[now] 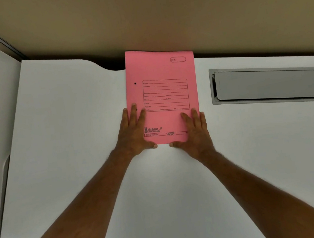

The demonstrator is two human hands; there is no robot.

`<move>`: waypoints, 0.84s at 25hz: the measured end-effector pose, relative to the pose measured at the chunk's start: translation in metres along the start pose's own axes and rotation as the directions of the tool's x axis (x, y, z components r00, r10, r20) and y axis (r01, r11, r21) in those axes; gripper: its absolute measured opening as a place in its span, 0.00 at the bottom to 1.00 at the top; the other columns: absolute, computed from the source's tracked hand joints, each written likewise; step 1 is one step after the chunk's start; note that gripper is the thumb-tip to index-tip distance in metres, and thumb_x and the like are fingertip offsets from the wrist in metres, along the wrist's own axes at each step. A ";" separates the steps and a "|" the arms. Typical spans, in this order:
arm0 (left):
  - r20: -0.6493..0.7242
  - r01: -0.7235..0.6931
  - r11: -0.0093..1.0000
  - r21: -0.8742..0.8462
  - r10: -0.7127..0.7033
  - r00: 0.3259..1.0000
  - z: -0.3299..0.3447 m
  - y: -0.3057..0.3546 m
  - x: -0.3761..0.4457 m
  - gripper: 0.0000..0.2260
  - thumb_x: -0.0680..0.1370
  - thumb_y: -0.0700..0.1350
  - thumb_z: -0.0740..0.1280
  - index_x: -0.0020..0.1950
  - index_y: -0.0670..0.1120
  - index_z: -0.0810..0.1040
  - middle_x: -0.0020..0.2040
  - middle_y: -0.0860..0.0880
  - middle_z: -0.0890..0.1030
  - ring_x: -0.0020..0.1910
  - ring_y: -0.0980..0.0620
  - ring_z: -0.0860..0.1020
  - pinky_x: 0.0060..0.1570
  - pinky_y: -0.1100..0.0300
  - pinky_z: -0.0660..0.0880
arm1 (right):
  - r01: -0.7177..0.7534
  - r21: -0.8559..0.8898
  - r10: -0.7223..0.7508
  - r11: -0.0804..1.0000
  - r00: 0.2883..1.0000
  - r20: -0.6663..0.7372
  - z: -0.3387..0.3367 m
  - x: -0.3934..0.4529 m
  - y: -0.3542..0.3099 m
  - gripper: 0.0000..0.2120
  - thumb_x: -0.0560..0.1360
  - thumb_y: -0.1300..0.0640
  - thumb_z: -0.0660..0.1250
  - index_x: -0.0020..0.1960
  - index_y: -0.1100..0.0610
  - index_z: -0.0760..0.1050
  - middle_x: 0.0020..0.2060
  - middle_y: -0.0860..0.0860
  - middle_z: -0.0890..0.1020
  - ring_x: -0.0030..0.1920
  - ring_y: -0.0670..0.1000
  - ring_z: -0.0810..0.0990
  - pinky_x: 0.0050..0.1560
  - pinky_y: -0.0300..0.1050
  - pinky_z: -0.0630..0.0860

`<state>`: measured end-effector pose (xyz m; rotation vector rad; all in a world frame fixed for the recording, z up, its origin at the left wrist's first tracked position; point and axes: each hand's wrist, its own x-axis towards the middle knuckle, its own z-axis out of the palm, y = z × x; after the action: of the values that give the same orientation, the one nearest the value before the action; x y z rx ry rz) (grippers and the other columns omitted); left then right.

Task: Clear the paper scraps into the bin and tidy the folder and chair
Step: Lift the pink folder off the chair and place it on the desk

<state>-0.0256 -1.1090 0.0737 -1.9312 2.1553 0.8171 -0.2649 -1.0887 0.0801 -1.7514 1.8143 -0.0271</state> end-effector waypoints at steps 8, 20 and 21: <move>0.003 0.002 0.999 0.043 -0.002 1.000 -0.001 0.003 0.001 0.62 0.66 0.68 0.76 0.83 0.48 0.39 0.83 0.41 0.36 0.81 0.33 0.35 0.76 0.42 0.37 | -0.010 -0.024 0.010 1.000 1.000 0.026 -0.002 0.002 -0.002 0.59 0.67 0.36 0.80 0.85 0.51 0.49 0.85 0.56 0.46 0.84 0.66 0.41 0.79 0.69 0.57; -0.158 0.125 0.990 0.067 -0.113 0.981 0.038 0.036 -0.135 0.40 0.80 0.57 0.68 0.84 0.49 0.49 0.85 0.44 0.46 0.83 0.39 0.48 0.79 0.38 0.56 | -0.063 0.018 0.062 0.998 0.996 0.071 -0.004 -0.081 0.013 0.53 0.74 0.40 0.76 0.85 0.50 0.45 0.85 0.51 0.43 0.85 0.57 0.46 0.76 0.63 0.67; -0.144 0.134 0.987 0.084 -0.121 0.982 0.044 0.038 -0.151 0.40 0.80 0.57 0.68 0.84 0.49 0.50 0.85 0.44 0.46 0.83 0.39 0.49 0.79 0.38 0.56 | -0.082 0.024 0.080 0.996 0.993 0.091 -0.005 -0.096 0.017 0.53 0.75 0.40 0.75 0.85 0.50 0.44 0.85 0.51 0.42 0.85 0.56 0.45 0.77 0.62 0.67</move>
<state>-0.0468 -0.9538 0.1151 -2.1094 2.0755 0.5662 -0.2877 -1.0008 0.1158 -1.6324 1.8097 0.0586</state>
